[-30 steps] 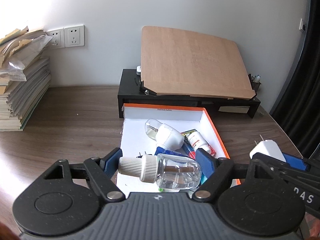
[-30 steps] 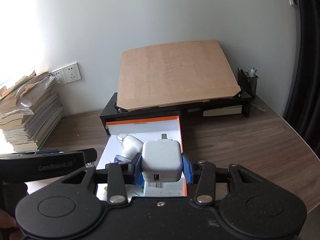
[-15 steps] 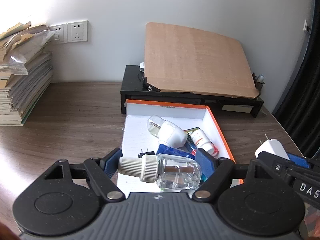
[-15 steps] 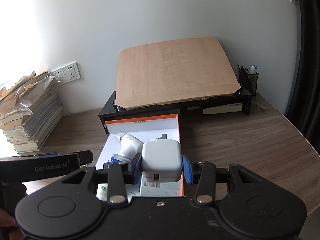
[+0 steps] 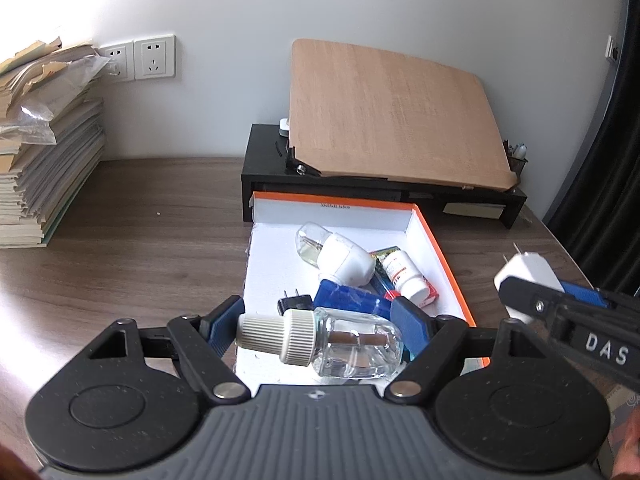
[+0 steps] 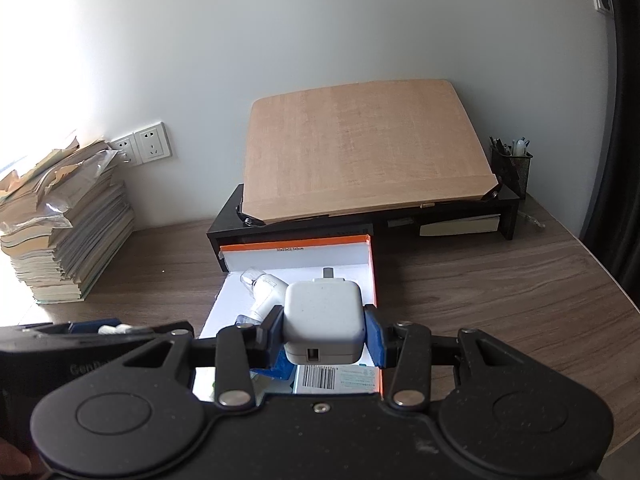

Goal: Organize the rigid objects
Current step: 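Carry the clear bottle and white charger over the tray with both tools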

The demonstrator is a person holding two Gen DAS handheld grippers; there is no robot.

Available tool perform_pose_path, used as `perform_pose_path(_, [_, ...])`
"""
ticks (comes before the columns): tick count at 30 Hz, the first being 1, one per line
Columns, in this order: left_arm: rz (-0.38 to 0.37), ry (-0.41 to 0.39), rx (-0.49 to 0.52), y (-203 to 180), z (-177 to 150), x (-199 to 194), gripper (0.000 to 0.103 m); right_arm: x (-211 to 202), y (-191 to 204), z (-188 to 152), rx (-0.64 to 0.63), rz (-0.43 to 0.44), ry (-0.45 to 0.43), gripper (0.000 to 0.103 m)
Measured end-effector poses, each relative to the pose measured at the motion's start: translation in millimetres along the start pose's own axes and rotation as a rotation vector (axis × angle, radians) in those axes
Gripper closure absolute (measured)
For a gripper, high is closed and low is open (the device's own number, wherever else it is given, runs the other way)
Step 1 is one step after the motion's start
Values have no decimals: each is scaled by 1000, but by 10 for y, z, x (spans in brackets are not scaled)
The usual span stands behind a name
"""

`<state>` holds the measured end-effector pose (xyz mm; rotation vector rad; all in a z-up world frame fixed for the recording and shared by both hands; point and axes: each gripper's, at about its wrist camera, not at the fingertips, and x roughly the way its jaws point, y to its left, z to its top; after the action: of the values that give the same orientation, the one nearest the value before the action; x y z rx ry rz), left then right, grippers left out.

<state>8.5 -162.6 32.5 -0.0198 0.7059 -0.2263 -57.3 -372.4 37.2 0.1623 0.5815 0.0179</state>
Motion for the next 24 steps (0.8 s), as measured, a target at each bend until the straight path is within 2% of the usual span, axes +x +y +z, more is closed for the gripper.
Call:
perform_pose_path(9, [-6, 15, -3, -65, -69, 31, 21, 6, -6, -25, -14, 8, 8, 52])
perform_pose_path(24, [5, 0, -11, -128, 11, 120, 21, 81, -42, 1, -29, 18, 14, 52])
